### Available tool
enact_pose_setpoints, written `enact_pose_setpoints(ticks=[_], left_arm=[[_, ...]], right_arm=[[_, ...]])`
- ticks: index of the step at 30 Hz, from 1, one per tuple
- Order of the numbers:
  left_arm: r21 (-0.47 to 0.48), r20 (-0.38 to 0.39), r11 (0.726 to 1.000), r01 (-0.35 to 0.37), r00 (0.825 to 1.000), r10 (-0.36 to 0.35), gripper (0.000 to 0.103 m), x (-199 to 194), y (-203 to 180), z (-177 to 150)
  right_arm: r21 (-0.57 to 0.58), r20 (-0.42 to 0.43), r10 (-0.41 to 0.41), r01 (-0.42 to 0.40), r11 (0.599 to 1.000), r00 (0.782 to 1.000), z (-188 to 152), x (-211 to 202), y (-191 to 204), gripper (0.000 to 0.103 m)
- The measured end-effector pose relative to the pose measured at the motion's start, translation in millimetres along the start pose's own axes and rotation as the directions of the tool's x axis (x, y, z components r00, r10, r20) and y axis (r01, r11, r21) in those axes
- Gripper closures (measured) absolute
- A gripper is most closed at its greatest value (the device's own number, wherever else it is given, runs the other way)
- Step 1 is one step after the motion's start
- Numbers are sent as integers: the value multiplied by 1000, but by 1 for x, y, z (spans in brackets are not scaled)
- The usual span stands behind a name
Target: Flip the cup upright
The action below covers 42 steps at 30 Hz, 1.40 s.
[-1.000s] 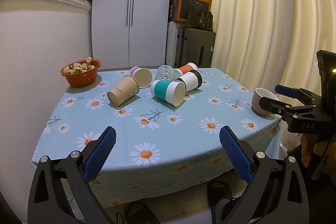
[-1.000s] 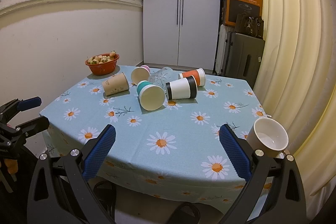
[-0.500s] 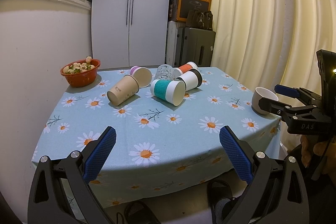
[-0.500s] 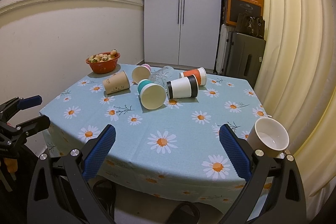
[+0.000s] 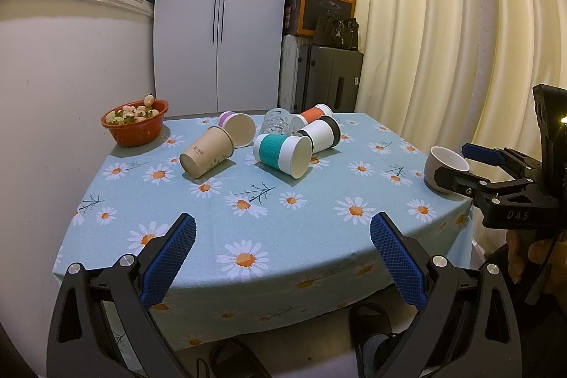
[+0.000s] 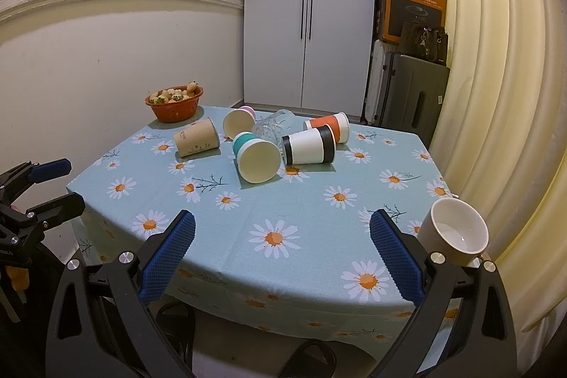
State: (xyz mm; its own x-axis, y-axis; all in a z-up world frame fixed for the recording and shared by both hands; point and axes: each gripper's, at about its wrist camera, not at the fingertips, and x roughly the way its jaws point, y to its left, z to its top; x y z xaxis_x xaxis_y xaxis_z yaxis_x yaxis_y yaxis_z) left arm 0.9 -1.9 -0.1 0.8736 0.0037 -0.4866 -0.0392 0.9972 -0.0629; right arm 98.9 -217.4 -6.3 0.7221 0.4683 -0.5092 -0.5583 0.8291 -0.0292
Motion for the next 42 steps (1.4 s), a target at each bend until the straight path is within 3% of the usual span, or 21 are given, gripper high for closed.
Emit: enact_pose_setpoints(ticks=[28,36,42], left_arm=[[-5,-7,1000,20,1000,-20,6,0,-7,-2],[-59,-41,995,83,995,-86,6,8,3,9],[-131,-46,984,120,991,-127,7,26,24,29]], right_arm=[[-14,-38,1,-1,1000,999,-2,8,3,5],[42,-84,34,-31,999,996,6,21,-3,5],[177,-113,111,-90,980,987,25,43,-19,5]])
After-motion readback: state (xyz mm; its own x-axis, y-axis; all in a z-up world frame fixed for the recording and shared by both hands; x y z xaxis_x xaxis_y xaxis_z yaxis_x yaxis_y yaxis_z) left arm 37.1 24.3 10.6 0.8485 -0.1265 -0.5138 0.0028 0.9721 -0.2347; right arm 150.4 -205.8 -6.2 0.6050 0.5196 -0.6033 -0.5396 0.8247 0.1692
